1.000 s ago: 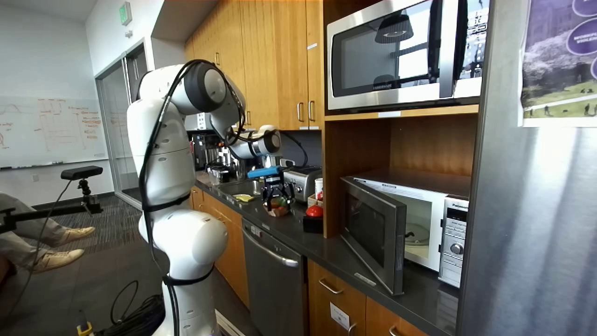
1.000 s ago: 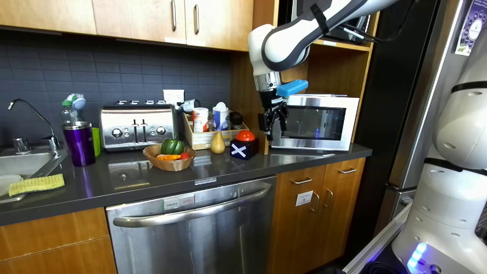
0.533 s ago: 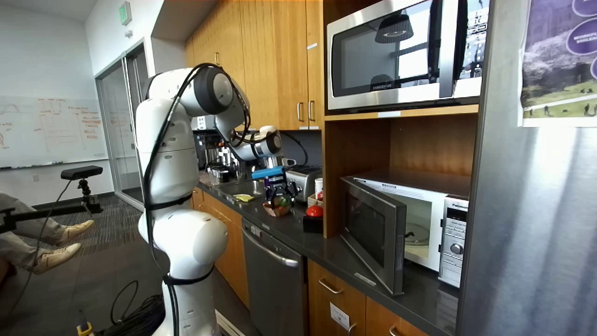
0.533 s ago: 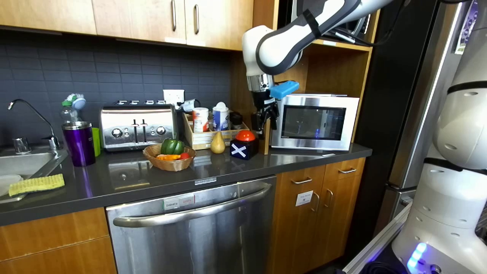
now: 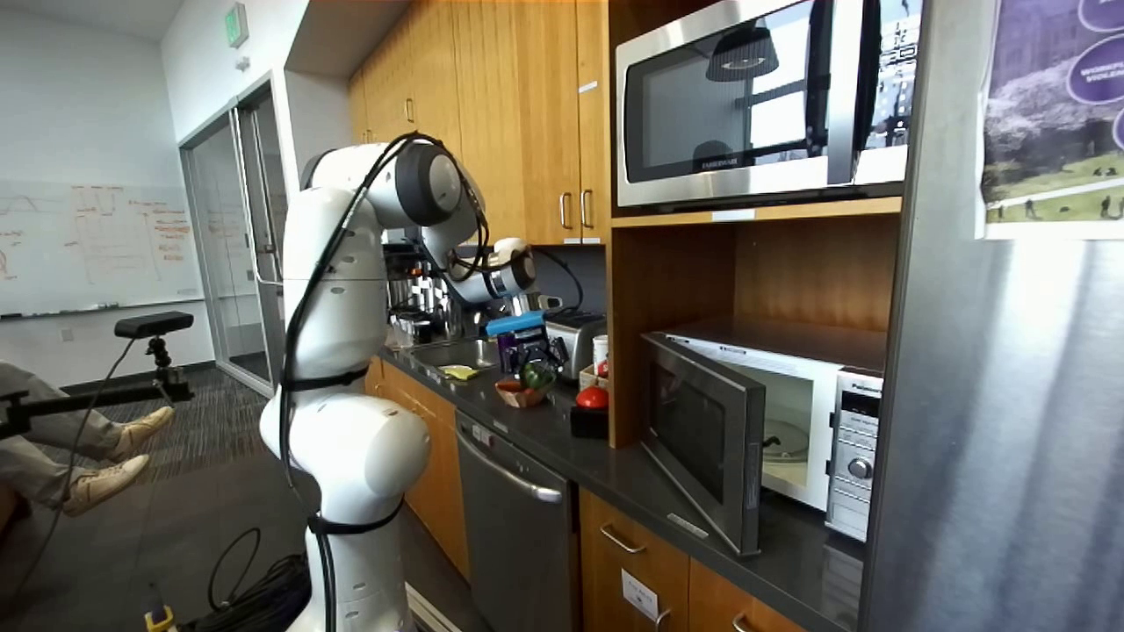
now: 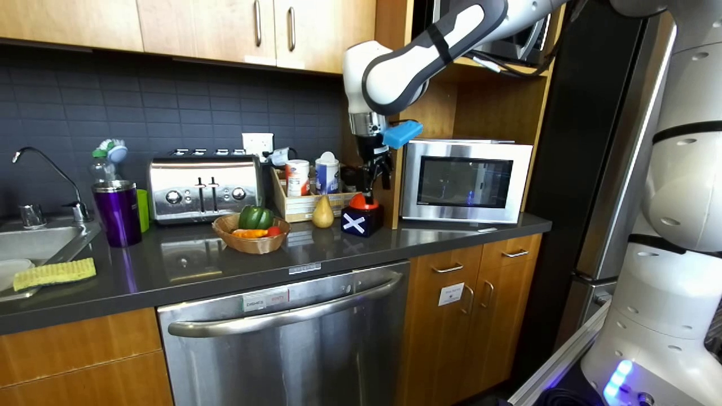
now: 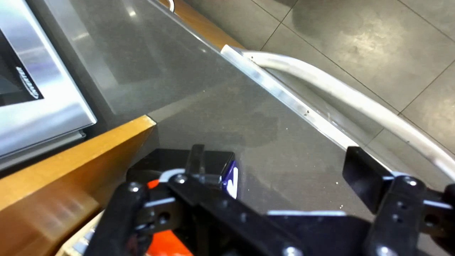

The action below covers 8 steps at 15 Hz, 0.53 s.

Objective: Press the red button

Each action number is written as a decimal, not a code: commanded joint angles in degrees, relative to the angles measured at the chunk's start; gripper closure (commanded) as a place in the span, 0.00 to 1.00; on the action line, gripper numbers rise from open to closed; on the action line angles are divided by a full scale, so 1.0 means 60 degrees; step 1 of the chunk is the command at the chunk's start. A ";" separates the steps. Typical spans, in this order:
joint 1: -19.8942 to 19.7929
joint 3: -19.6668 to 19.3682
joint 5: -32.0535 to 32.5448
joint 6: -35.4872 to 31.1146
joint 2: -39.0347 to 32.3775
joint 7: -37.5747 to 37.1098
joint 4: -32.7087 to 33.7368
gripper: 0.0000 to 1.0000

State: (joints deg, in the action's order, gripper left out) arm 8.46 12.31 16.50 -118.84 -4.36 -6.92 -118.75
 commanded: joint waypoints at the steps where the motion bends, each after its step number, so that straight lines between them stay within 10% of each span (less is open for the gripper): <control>1: 0.0202 -0.0194 0.0485 -0.0162 -0.0646 0.0116 0.0709 0.00; 8: 0.0252 -0.0483 0.1123 -0.0562 -0.1342 0.0006 0.1483 0.00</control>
State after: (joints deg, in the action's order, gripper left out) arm 8.70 11.10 21.35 -121.49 -10.62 -6.86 -112.47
